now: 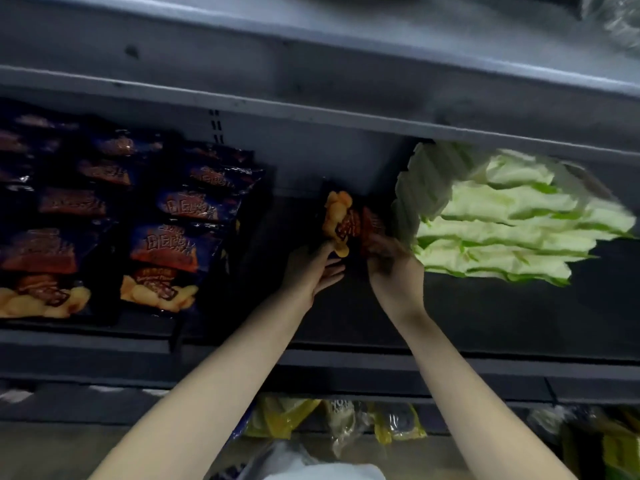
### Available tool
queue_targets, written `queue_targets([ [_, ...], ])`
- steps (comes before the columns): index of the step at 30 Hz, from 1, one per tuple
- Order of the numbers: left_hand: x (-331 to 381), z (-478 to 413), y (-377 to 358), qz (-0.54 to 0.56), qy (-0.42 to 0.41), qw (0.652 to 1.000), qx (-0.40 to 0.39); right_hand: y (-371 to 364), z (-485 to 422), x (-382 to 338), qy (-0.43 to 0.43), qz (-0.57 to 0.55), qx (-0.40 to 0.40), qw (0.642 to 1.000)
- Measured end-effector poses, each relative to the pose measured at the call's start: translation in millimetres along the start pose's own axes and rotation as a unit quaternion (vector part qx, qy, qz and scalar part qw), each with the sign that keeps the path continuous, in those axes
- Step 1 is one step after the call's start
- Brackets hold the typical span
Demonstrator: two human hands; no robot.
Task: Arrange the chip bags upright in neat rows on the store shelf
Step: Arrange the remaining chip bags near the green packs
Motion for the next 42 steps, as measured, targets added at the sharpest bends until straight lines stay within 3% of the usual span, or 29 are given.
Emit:
queue_targets([
  [4,18,39,33,-0.024,-0.096,0.994,0.046,-6,-27,-17,0.019,-0.094,0.021,0.995],
  [6,31,62,56,-0.036,-0.122,0.991,0.052,-10,-41,-31,0.019,-0.116,-0.013,0.993],
  [9,54,89,97,-0.021,-0.143,0.986,0.086,-23,-52,-63,0.044,-0.105,-0.172,0.978],
  [11,65,101,124,-0.013,-0.165,0.978,0.126,-39,-43,-88,0.038,-0.148,-0.329,0.932],
  [13,69,111,146,-0.039,-0.196,0.966,0.164,-60,-24,-109,0.051,-0.196,-0.413,0.888],
  [16,72,118,169,-0.027,-0.223,0.95,0.217,-83,-4,-139,0.074,-0.243,-0.36,0.898],
  [19,86,128,184,0.057,-0.249,0.945,0.205,-90,-2,-170,0.037,-0.317,-0.287,0.903],
  [24,97,147,231,-0.048,-0.24,0.953,0.178,-115,12,-223,0.009,-0.365,-0.232,0.902],
  [28,95,164,285,-0.095,-0.208,0.962,0.15,-149,45,-267,-0.004,-0.366,-0.222,0.904],
  [36,112,199,399,-0.111,-0.241,0.948,0.174,-219,104,-343,-0.051,-0.368,-0.23,0.899],
  [42,105,210,460,-0.116,-0.206,0.952,0.196,-269,141,-367,-0.084,-0.378,-0.245,0.889],
])
Point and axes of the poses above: each hand's wrist, its own z-axis away from the middle knuckle, its own y-axis out of the back of the hand, x = y × z, the point moved 2 cm from there along -z, towards the middle knuckle, and after that the axes turned 2 degrees about x, right-handed, at the moved point
